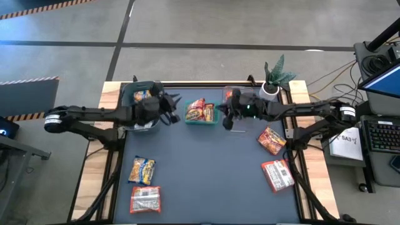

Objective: Sort Maruchan noodles
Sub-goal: Put the blue noodle pack into the dark blue bin

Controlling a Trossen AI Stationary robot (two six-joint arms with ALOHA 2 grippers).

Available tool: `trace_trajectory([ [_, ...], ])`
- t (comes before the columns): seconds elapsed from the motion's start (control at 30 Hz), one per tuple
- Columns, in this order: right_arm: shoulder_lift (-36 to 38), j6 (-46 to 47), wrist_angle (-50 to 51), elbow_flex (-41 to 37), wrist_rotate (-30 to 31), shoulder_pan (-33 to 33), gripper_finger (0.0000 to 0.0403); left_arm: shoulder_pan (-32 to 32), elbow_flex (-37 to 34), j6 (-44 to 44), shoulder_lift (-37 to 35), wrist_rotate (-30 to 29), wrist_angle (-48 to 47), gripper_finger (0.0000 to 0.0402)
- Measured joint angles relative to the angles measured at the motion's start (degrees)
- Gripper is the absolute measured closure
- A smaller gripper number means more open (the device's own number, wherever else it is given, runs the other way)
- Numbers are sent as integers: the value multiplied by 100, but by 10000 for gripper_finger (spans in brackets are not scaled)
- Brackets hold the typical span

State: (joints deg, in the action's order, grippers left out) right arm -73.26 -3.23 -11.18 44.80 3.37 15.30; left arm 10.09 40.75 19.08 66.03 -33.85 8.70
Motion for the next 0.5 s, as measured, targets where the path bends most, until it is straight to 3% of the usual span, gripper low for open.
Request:
trace_trajectory([
  [0.17,10,-51,-205,-4,-285,770,394,966,-36,-418,-13,1616,156,350],
  [0.5,499,465,-414,-4,-328,1000,394,984,417,-1213,-55,1938,-837,360],
])
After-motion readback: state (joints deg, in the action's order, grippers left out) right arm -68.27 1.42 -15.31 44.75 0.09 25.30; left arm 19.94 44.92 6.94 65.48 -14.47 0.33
